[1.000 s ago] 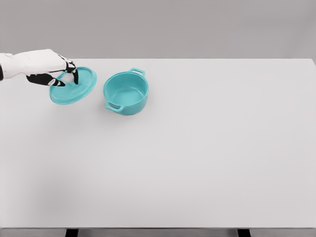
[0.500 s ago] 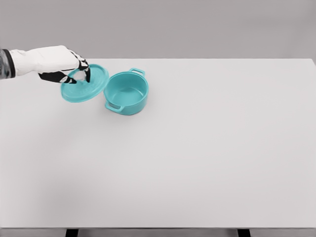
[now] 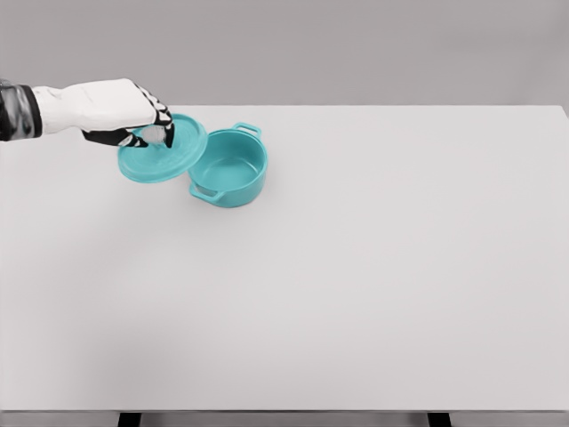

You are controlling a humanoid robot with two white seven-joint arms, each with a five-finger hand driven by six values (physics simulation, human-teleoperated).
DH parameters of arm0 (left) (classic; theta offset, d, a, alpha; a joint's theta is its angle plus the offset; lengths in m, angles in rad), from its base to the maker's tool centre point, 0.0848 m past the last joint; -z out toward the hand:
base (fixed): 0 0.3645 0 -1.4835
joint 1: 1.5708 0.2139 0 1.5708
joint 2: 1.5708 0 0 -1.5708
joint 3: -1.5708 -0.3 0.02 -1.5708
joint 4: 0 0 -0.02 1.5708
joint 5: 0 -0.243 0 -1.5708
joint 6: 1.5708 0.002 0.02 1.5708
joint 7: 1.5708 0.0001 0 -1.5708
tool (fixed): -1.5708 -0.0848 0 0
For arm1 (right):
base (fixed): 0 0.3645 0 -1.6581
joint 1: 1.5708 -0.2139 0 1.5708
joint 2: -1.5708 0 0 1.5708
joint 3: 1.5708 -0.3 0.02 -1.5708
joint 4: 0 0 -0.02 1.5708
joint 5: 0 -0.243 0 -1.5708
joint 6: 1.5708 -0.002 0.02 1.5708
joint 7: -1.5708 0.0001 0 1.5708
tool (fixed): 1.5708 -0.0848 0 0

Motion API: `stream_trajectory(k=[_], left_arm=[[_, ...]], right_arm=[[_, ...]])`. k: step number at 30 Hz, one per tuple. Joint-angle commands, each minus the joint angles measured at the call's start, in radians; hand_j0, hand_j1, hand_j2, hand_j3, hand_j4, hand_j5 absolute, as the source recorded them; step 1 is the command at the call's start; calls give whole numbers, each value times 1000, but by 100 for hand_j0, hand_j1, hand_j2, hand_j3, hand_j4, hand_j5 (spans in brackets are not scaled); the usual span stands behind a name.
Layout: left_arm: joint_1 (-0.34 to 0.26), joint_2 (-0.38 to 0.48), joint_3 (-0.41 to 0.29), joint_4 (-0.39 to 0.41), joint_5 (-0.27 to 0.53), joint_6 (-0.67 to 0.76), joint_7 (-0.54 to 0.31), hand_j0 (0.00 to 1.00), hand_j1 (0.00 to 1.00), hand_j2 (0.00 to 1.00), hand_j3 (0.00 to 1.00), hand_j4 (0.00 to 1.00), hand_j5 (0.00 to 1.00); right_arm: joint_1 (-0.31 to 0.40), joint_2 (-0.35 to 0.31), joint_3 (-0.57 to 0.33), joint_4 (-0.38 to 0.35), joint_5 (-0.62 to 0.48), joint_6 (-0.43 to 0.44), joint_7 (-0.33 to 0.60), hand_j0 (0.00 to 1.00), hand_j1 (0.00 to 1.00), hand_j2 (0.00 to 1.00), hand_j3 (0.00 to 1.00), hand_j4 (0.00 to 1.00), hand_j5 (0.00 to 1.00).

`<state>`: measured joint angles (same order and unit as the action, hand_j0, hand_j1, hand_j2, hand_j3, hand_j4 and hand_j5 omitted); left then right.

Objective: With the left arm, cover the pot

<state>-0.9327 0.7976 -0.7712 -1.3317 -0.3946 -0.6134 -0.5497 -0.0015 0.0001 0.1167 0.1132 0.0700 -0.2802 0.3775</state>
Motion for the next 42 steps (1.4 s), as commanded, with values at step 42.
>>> stream_trajectory(k=[42], left_arm=[[-80,-146,-106,95,-79,3,-4,50,50,50,50,50,50]], right_arm=[[0,0,0,0,1,0,1,100,100,100,100,100,100]])
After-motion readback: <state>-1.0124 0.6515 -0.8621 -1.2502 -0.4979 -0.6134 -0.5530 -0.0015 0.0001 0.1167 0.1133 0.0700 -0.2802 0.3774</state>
